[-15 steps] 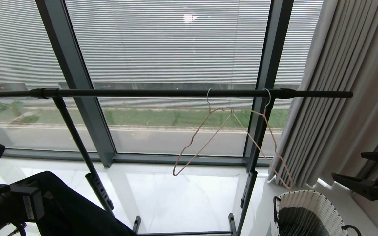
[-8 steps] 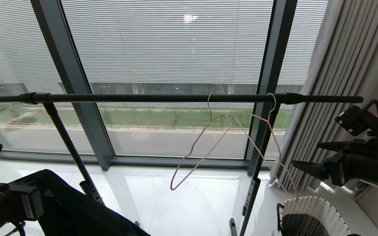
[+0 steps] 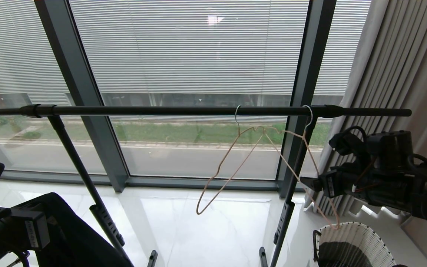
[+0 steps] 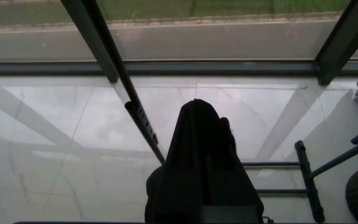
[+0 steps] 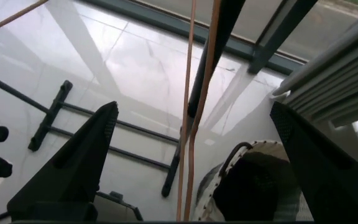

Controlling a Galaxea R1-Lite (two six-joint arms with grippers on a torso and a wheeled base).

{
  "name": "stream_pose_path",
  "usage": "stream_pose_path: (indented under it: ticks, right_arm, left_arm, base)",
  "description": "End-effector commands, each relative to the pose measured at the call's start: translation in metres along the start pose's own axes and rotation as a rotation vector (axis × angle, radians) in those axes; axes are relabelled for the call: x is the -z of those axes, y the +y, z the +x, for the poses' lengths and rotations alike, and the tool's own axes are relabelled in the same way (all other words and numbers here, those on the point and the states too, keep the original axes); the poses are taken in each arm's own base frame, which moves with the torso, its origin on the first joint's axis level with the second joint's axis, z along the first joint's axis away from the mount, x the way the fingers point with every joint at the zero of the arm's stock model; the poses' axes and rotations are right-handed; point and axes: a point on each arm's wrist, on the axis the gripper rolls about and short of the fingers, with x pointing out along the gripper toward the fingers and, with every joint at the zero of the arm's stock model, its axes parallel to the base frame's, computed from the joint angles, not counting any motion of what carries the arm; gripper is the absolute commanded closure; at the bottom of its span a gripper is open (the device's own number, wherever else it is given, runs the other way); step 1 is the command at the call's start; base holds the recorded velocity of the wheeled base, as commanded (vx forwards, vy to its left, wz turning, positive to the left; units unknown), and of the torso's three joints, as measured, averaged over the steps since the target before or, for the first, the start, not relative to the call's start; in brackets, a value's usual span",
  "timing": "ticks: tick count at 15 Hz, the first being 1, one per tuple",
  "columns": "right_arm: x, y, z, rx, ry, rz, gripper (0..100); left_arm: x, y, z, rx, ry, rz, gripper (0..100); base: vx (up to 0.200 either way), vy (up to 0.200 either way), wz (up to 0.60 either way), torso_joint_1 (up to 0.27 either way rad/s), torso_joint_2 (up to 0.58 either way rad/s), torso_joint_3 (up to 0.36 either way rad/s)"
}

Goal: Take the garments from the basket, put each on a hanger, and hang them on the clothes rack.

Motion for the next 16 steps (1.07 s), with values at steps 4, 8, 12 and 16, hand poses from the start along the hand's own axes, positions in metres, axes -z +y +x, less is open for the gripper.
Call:
stream_pose_path:
  ticks: [4,8,12,16]
  right_arm:
    - [0.006,0.002,0.024,0.001,0.049,0.022,0]
    - [0.008,0.002,0.03,0.008,0.059,0.057,0]
    - [0.007,0.002,0.037,0.011,0.059,0.057,0]
    - [0.006,0.002,0.044,0.021,0.037,0.057,100]
  left_arm:
    - [0.0,0.0,0.0,-0.001,0.002,0.0,100]
    - [-0.001,0.0,0.0,-0.001,-0.001,0.0,100]
    - [-0.002,0.0,0.0,-0.003,-0.004,0.0,100]
    - [-0.002,0.0,0.0,-0.004,-0.006,0.0,100]
  base:
    - [0.0,0.0,0.0,0.0,0.0,0.0]
    - [0.0,0.0,0.0,0.0,0.0,0.0]
    - [0.0,0.0,0.0,0.0,0.0,0.0]
    - [0.0,0.0,0.0,0.0,0.0,0.0]
